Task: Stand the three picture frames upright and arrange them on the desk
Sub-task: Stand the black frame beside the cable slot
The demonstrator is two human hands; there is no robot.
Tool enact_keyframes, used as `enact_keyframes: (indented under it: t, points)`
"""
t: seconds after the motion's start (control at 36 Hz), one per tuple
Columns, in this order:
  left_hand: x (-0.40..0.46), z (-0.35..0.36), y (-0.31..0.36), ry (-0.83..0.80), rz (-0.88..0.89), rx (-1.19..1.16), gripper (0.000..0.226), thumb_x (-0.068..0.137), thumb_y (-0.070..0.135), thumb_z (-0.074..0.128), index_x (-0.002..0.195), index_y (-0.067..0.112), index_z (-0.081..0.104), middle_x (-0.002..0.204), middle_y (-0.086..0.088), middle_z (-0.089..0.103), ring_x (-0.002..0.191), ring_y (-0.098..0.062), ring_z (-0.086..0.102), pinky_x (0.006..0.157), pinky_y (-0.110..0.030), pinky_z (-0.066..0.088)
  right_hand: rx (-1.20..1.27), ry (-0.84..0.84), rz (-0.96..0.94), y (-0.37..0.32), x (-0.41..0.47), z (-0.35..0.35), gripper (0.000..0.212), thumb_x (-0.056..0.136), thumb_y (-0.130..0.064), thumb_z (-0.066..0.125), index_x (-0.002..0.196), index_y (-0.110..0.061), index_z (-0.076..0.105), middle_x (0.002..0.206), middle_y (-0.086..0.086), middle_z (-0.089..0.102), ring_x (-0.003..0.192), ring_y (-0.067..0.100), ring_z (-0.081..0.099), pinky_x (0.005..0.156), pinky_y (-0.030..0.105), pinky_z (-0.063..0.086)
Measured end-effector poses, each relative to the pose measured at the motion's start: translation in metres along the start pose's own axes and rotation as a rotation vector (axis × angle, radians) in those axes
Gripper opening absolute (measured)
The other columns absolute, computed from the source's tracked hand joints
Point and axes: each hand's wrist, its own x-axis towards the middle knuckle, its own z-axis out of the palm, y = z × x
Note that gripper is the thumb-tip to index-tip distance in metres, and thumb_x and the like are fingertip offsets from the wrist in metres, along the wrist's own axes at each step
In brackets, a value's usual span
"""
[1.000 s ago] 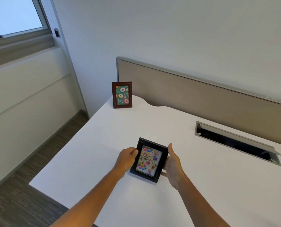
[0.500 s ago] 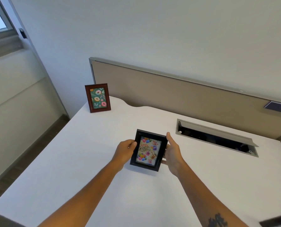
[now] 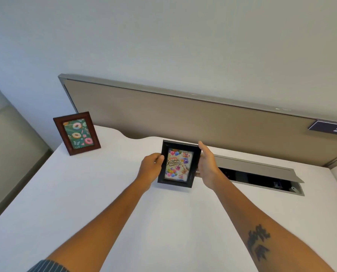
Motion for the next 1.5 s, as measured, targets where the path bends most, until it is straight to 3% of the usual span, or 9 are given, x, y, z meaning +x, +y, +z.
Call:
enact_keyframes:
  t: [0.28, 0.42, 1.06, 1.5]
  points:
    - [0.073, 0.027, 0.01, -0.004, -0.005, 0.003, 0.036, 0.111, 0.034, 0.048, 0.13, 0.008, 0.063, 0.132, -0.013, 0.069, 0.107, -0.017, 0.059, 0.091, -0.034, 0.055, 0.028, 0.002, 0.039, -0.024, 0.068, -0.016, 0.07, 0.105, -0.076, 0.032, 0.13, -0.023, 0.071, 0.137, 0.01, 0.073, 0.135, 0.034, 0.062, 0.127, 0.063, 0.031]
    - [0.09, 0.035, 0.006, 0.006, -0.021, 0.01, 0.038, 0.111, 0.035, 0.046, 0.13, 0.007, 0.064, 0.133, -0.014, 0.069, 0.111, -0.02, 0.061, 0.098, -0.041, 0.057, 0.054, 0.018, 0.036, -0.023, 0.092, -0.018, 0.069, 0.106, -0.073, 0.035, 0.141, -0.021, 0.065, 0.138, 0.009, 0.074, 0.132, 0.033, 0.065, 0.126, 0.063, 0.033]
    - [0.103, 0.039, 0.001, -0.038, -0.095, 0.012, 0.04, 0.111, 0.038, 0.045, 0.133, 0.009, 0.062, 0.137, -0.014, 0.067, 0.125, -0.032, 0.064, 0.106, -0.051, 0.056, 0.017, -0.014, 0.071, -0.02, 0.111, -0.023, 0.072, 0.106, -0.074, 0.033, 0.15, -0.021, 0.057, 0.148, 0.01, 0.068, 0.14, 0.034, 0.06, 0.128, 0.062, 0.031]
    - [0.099, 0.039, -0.004, -0.063, -0.117, -0.004, 0.042, 0.111, 0.039, 0.045, 0.134, 0.008, 0.061, 0.138, -0.015, 0.067, 0.126, -0.033, 0.063, 0.107, -0.051, 0.056, -0.042, -0.028, 0.083, -0.016, 0.114, -0.027, 0.078, 0.103, -0.079, 0.033, 0.147, -0.021, 0.06, 0.143, 0.01, 0.069, 0.134, 0.033, 0.062, 0.11, 0.052, 0.039]
